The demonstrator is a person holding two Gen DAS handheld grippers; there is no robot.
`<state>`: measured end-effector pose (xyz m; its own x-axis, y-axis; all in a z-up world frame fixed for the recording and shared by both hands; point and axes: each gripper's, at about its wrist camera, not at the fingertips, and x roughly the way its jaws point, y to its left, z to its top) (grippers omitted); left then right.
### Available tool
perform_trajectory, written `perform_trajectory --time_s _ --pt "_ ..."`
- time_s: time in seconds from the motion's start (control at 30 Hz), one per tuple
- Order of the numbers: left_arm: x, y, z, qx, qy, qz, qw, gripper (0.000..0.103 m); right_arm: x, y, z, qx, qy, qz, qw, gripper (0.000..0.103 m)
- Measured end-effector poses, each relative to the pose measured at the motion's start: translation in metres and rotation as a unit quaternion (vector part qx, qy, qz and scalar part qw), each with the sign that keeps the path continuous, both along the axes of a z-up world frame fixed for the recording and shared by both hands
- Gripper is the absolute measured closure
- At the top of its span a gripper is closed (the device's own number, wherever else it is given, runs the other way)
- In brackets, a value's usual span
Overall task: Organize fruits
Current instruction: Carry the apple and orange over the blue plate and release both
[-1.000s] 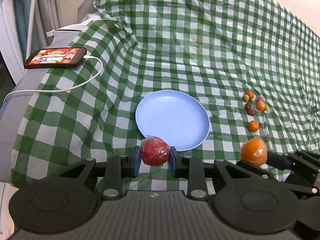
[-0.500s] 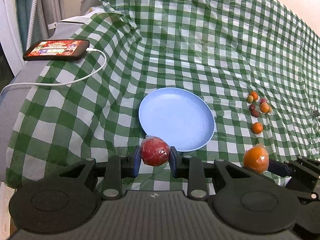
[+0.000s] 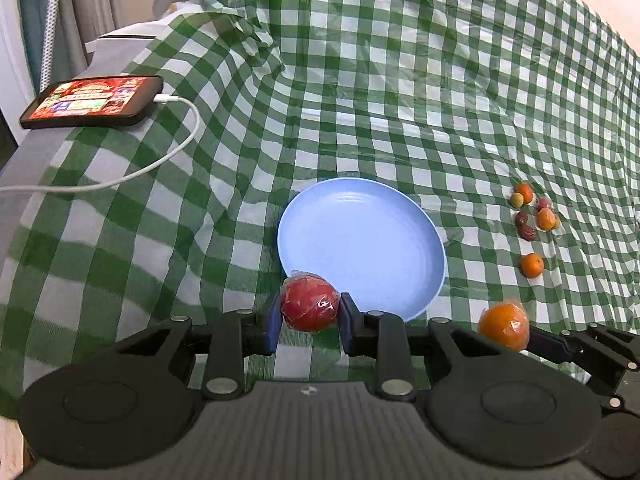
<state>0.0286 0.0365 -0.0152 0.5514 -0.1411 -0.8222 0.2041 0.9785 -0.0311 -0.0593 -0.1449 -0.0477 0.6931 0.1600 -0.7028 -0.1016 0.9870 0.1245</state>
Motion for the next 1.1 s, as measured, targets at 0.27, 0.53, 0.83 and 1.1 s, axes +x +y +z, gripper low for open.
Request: perform_trajectory --time_s 0.27,0.53,0.83,1.1 --pt "0.043 -0.015 -0.022 0.019 0.02 -0.013 0.9996 0.071 0.044 0.001 -0.02 0.011 0.018 -0.006 1.0 0.064" --pt "0.086 -0.035 -0.057 0.045 0.052 -0.031 0.9972 0.071 0.083 -0.001 -0.047 0.005 0.05 -0.009 0.999 0.064" --pt "0.121 -0.05 -0.084 0.067 0.078 -0.047 0.9936 0.017 0.115 0.003 -0.061 0.005 0.076 0.008 0.997 0.059" --pt "0.118 -0.053 -0.034 0.061 0.108 -0.048 0.9911 0.0 0.093 -0.013 -0.015 -0.024 0.041 -0.031 0.998 0.014"
